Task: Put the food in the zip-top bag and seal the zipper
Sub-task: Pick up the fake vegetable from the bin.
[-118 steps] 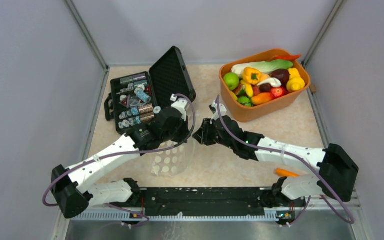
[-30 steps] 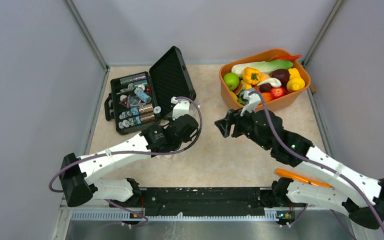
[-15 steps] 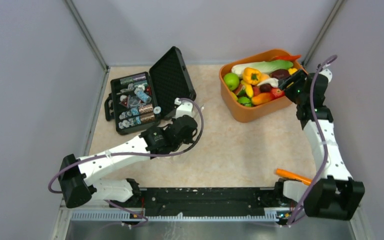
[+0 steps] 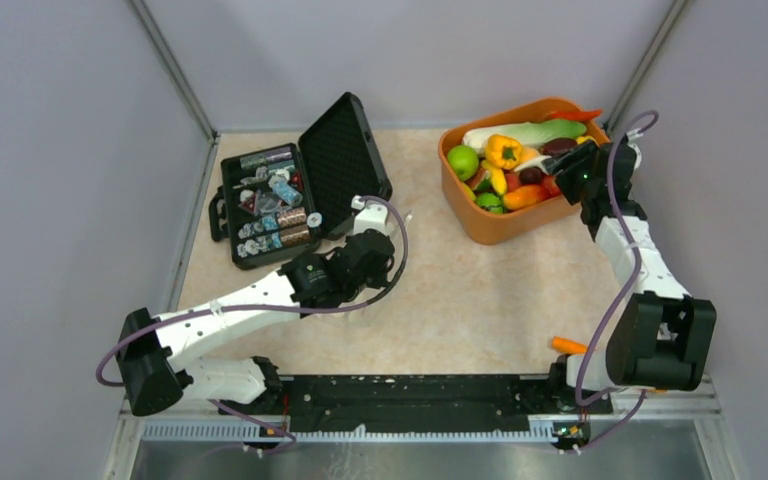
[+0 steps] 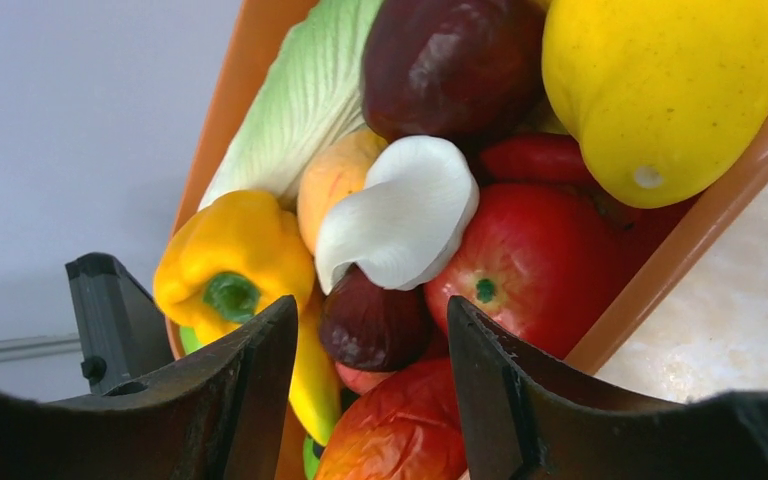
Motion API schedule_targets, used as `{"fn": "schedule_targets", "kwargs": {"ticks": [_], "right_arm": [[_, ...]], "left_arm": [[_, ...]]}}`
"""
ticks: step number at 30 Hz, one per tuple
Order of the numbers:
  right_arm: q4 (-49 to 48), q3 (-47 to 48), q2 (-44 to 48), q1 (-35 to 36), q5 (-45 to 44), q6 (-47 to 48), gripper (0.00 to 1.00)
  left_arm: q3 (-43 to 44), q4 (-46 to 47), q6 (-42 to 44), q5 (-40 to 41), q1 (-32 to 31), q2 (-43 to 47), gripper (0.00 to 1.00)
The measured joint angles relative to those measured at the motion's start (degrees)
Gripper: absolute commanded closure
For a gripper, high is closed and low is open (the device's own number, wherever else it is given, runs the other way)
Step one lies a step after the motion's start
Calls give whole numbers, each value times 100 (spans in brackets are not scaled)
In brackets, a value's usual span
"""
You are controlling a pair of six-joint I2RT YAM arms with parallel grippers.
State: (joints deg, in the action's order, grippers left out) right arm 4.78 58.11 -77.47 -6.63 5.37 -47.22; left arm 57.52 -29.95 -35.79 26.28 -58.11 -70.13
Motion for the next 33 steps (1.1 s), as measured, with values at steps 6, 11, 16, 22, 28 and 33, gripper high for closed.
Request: {"fn": "schedule_targets", "kwargs": {"ticks": [6, 11, 16, 22, 28, 33], "right_arm": [[-168, 7, -337, -4, 13, -146, 48], [-487, 7, -479, -4, 68, -240, 56], [-699, 7, -557, -4, 81, -330, 58], [-826, -9, -664, -4, 72, -431, 65], [-1268, -258, -667, -4, 20, -555, 80], [-1696, -514, -667, -4, -9, -684, 100]], "left_arm": [[0, 0, 20, 2, 2, 0, 100], [0, 0, 17, 2, 13, 0, 100], [0, 2, 17, 0, 26, 0, 100], [0, 2, 17, -42, 28, 0, 100], [0, 4, 17, -74, 28, 0, 100], [0, 2, 17, -96, 28, 0, 100]]}}
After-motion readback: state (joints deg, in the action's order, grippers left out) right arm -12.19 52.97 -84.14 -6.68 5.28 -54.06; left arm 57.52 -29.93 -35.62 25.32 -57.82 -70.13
